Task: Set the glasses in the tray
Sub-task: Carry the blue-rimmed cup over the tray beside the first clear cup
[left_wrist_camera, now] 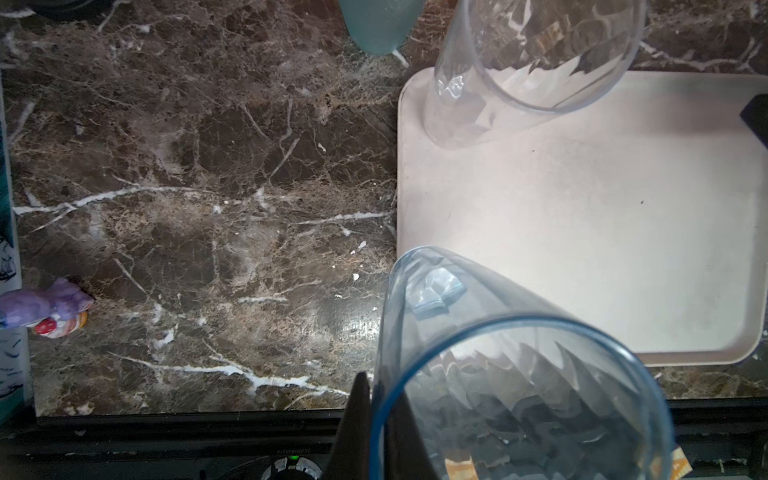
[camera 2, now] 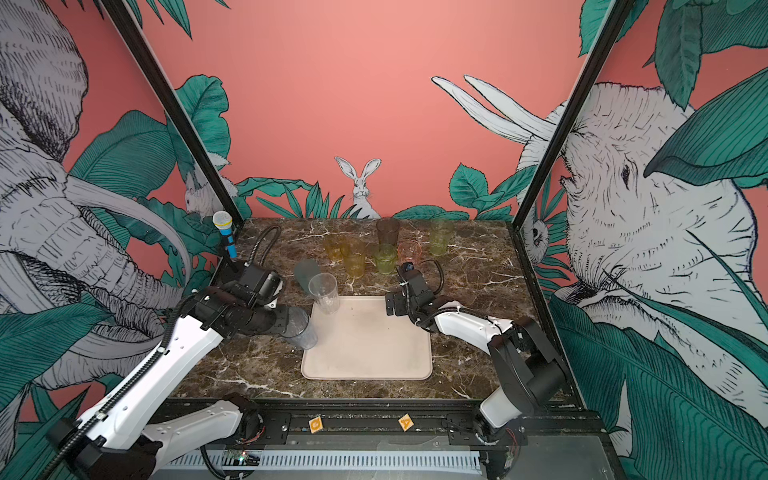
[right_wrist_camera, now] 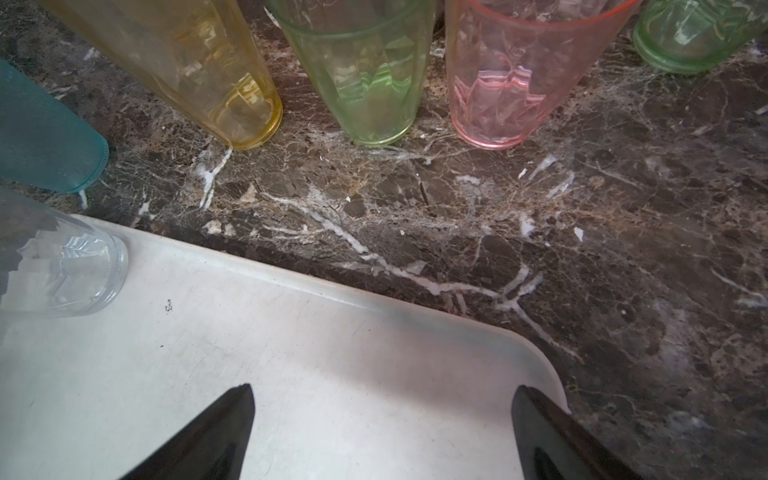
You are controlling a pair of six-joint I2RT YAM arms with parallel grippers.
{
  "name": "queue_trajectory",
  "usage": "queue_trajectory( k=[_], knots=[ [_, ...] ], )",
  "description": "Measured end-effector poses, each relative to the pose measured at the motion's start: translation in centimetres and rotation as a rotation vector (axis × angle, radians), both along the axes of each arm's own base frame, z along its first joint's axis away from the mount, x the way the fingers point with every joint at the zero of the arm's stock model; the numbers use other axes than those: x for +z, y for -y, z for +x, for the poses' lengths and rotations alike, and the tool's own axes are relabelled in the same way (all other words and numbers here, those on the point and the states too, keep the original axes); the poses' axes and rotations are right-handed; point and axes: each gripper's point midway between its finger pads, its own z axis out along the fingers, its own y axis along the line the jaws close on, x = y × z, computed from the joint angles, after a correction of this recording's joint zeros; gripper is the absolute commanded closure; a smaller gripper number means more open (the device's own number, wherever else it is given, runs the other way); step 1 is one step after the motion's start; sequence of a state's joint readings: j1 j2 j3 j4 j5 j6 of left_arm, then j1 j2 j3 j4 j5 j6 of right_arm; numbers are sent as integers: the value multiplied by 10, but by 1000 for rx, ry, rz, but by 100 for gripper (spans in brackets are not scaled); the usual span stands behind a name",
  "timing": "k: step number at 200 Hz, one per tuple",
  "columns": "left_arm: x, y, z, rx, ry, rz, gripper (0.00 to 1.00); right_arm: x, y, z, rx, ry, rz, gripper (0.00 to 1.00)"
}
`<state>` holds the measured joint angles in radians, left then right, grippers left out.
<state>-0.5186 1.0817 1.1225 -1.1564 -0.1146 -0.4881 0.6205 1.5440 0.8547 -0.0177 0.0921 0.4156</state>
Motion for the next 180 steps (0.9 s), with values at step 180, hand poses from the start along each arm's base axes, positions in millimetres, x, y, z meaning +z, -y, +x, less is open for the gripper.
queue_trajectory(
  k=[180],
  knots=[
    [-40,33,26,42,-43,50,100,-2,-4,-1,14,-18,8,1]
  ],
)
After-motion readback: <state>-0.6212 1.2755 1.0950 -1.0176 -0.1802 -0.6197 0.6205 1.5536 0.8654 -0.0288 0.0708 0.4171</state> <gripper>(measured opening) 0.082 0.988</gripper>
